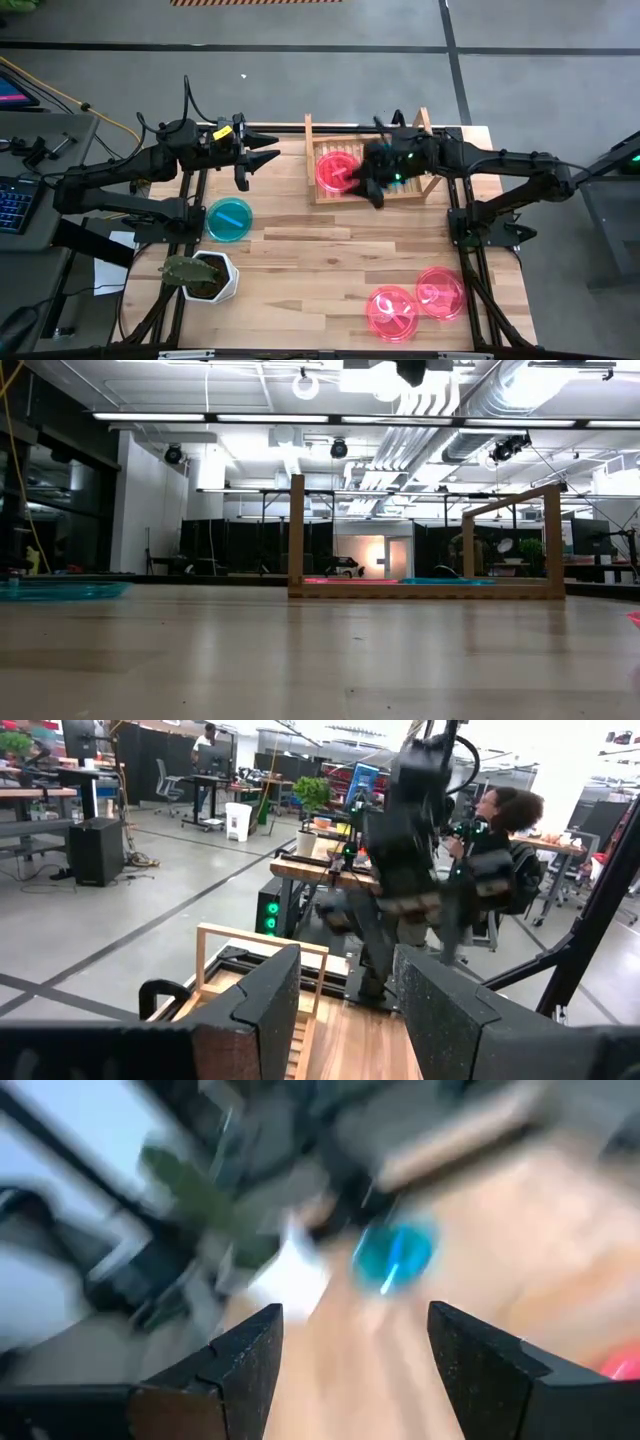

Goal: Place and stack plates onto a shelf
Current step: Stack the pink plate on top of the other pink plates on the shelf

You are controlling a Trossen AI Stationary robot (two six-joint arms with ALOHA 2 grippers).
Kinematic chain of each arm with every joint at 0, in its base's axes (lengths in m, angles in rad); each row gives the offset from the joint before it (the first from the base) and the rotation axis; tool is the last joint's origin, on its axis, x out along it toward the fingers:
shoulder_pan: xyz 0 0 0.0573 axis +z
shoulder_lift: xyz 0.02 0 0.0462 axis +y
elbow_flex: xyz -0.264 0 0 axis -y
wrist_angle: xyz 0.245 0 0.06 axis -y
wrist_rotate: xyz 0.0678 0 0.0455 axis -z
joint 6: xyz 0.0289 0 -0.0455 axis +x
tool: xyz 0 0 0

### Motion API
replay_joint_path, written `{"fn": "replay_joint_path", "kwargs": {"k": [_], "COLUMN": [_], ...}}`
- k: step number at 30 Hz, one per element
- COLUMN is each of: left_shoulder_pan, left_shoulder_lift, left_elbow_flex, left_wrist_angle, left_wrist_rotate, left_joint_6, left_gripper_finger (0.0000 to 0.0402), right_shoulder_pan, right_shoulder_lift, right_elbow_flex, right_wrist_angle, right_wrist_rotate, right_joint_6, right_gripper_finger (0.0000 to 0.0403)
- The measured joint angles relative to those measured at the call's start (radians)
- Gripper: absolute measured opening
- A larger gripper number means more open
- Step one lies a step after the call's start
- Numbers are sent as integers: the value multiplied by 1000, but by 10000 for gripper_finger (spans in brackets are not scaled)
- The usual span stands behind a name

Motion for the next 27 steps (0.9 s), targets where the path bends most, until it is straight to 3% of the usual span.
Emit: {"fn": "replay_joint_path", "kwargs": {"k": [3, 6, 9, 12, 16, 27], "left_shoulder_pan": [0, 0, 0, 0, 0, 0], "left_shoulder_lift": [0, 0, 0, 0, 0, 0], "left_elbow_flex": [0, 0, 0, 0, 0, 0], "left_wrist_angle": [0, 0, -2, -7, -7, -8], "left_wrist_rotate": [0, 0, 0, 0, 0, 0], "left_joint_6": [0, 1, 0, 0, 1, 1], "left_gripper_finger": [152, 152, 152, 152, 152, 152], "right_shoulder_pan": [45, 134, 248, 371, 497, 549], "right_shoulder_lift": [18, 54, 85, 109, 119, 119], "right_elbow_flex": [0, -4, -64, -167, -324, -642], "right_wrist_angle": [-210, -403, -463, -407, -269, 36], "right_wrist_rotate": [-119, -140, -209, -308, -345, -184], "right_joint_6": [77, 127, 217, 319, 465, 902], "right_gripper_finger": [232, 229, 223, 215, 202, 193]}}
